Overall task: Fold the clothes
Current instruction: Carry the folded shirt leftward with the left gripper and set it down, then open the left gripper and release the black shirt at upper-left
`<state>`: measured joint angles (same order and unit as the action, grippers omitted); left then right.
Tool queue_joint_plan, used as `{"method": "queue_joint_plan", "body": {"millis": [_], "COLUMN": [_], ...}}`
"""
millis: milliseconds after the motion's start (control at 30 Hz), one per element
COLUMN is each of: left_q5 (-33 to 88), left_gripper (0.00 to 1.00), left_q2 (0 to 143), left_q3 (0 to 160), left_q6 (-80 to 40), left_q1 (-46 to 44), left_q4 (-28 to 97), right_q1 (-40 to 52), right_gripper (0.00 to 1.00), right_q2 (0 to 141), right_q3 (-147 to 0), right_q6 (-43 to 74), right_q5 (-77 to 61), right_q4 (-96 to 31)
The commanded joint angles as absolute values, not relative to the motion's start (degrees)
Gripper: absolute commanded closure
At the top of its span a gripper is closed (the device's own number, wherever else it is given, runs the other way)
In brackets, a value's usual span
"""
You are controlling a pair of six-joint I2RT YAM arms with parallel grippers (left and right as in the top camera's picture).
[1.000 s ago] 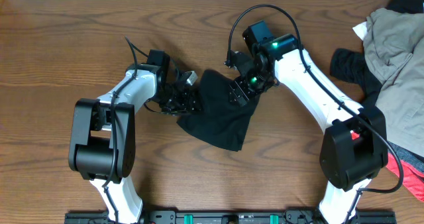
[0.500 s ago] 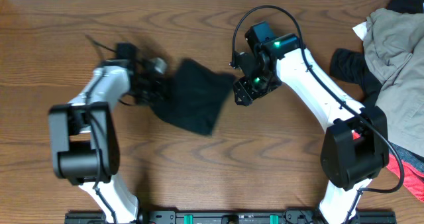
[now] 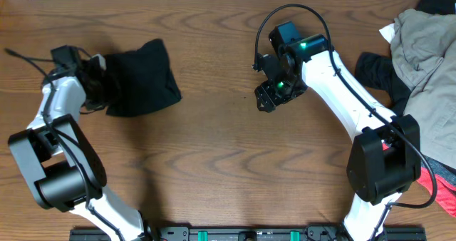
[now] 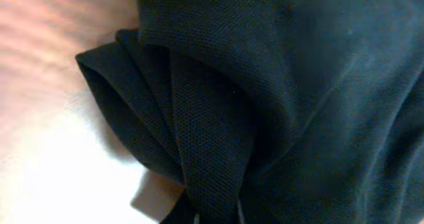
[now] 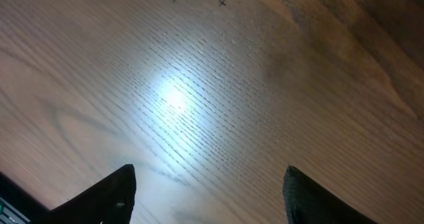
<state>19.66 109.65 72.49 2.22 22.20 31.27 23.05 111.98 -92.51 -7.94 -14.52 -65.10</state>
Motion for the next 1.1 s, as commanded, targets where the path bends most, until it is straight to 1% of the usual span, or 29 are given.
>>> {"method": "queue_joint_plan", "body": {"millis": [0, 100, 167, 200, 233, 267, 300, 333, 500, 667, 767, 900, 1067], "left_q5": [14.39, 8.56, 7.16, 6.94, 6.94, 6.96, 6.96, 6.94, 7.79, 22.35, 28.64, 29.34, 28.84], "left_gripper": [0.9, 0.9, 0.84, 0.76, 0.73, 0.66, 0.5, 0.44, 0.44, 0.44, 0.44, 0.43, 0.44], "left_q2": [108.22, 108.22, 108.22, 108.22, 108.22, 108.22, 108.22, 108.22, 107.72, 101.97, 97.12, 92.68, 95.18], "left_q3": [73.36, 73.36, 73.36, 73.36, 73.36, 73.38, 73.38, 73.38, 74.0, 74.83, 74.83, 74.81, 73.8], "left_q6": [4.91, 4.91, 4.89, 4.89, 4.89, 4.84, 4.8, 4.58, 0.64, 0.86, 1.78, 2.87, 3.22], "left_q1": [23.94, 24.91, 25.52, 25.96, 26.24, 26.52, 26.85, 27.07, 28.12, 27.22, 25.45, 21.15, 15.38], "left_q4": [34.15, 35.09, 34.89, 34.65, 34.41, 34.17, 33.95, 33.85, 34.28, 34.17, 33.01, 32.75, 32.36], "right_q1": [22.9, 22.9, 22.9, 22.9, 22.9, 22.9, 22.9, 22.9, 22.87, 22.87, 22.87, 22.87, 22.87], "right_gripper": [0.31, 0.31, 0.31, 0.31, 0.31, 0.31, 0.31, 0.31, 0.31, 0.3, 0.3, 0.3, 0.3], "right_q2": [110.02, 110.02, 110.02, 110.02, 110.02, 110.02, 110.02, 110.02, 110.02, 110.02, 110.02, 110.04, 110.04], "right_q3": [-92.12, -92.12, -92.12, -92.12, -92.12, -92.12, -92.12, -92.12, -92.12, -92.12, -92.12, -92.12, -92.12], "right_q6": [-7.33, -7.31, -7.33, -7.33, -7.33, -7.33, -7.33, -7.33, -7.33, -7.35, -7.33, -7.33, -7.31], "right_q5": [-14.37, -14.37, -14.37, -14.37, -14.37, -14.37, -14.37, -14.37, -14.35, -14.33, -14.35, -14.35, -14.37], "right_q4": [-65.14, -65.21, -65.21, -65.19, -65.19, -65.19, -65.19, -65.19, -65.14, -64.62, -64.05, -63.7, -63.72]}}
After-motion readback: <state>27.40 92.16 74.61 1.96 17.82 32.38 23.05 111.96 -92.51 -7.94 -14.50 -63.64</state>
